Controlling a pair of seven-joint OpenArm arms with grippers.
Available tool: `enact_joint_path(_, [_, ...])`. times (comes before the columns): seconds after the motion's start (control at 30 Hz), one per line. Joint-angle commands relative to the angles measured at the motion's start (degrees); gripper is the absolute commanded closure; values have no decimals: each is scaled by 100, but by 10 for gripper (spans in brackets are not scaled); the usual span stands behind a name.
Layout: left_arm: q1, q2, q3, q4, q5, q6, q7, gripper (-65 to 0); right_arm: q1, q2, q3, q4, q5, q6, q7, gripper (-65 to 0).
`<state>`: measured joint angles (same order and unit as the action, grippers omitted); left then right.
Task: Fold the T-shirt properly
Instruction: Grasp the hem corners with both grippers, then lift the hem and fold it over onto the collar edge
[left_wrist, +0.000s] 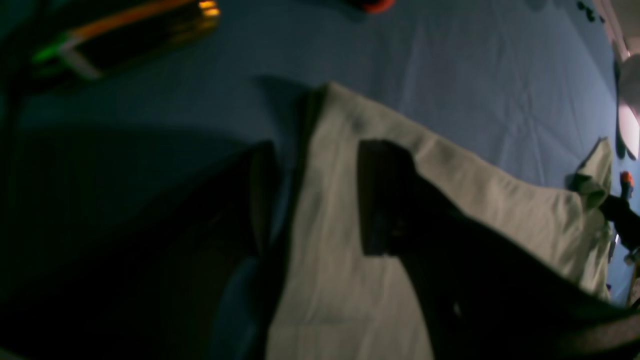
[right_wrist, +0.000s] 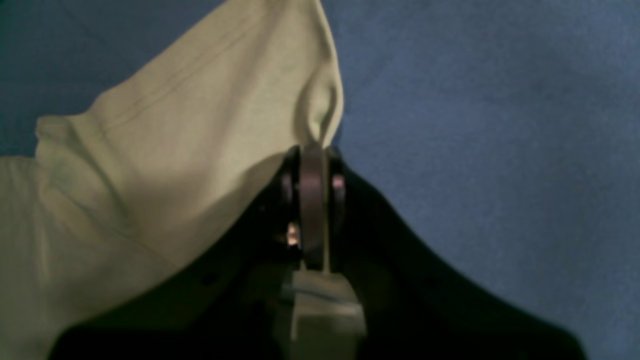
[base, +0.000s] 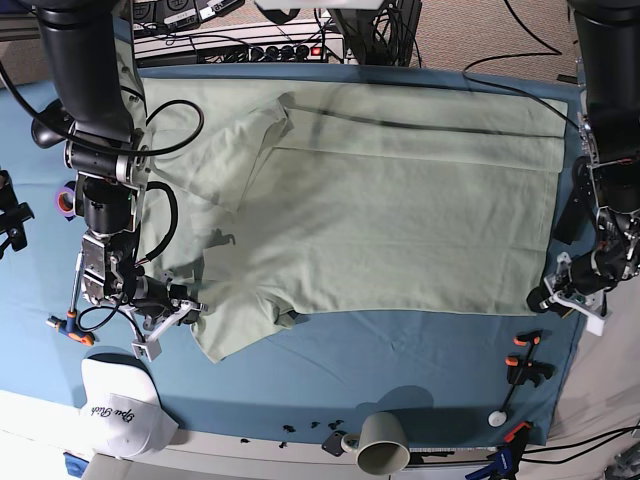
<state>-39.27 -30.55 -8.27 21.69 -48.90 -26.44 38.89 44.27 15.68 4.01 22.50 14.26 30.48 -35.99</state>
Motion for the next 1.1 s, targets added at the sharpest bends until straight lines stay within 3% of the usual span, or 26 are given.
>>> enact_joint_path(0.0, [-142,-26,-4,57,59,0,52,-268,79,20,-15,4,-146,-33,-264,0])
enact_joint_path(0.33, [-173,173,-4,57,44,-46,70,-230,81,22,-15,4,-149,-31,-264,0])
enact_joint_path(0.4, [-173,177,-4,59,-4,-44,59,-161,81,22,-15,4,-149,-33,-264,0])
enact_joint_path(0.47, [-173,175,-4,59,-101,-42,15,-21,79,22,-15,4,-149,-33,-264,0])
enact_joint_path(0.5, [-173,170,-4,59,-107,-44,-4,0,79,22,-15,4,-146,-31,-260,0])
enact_joint_path(0.67, [-184,105,-7,122,-289,-116,11,0,81,22,-15,7,-146,-31,-258,0])
enact_joint_path(0.77, [-155,-28,-26,264,-769,-656,192,0,61,22,-15,170,-153,-33,-358,0])
enact_joint_path(0.83, [-160,-109,-26,391,-979,-778,369,0,35,22,-15,446,-155,-31,-476,0])
enact_joint_path(0.93, [-153,-203,-26,595,-1252,-787,815,0,-63,20,-15,1132,-136,-35,-820,0])
enact_joint_path(1.07, [-151,-358,-26,651,-2310,-1322,1768,0,-476,20,-15,2524,232,-31,-1574,0])
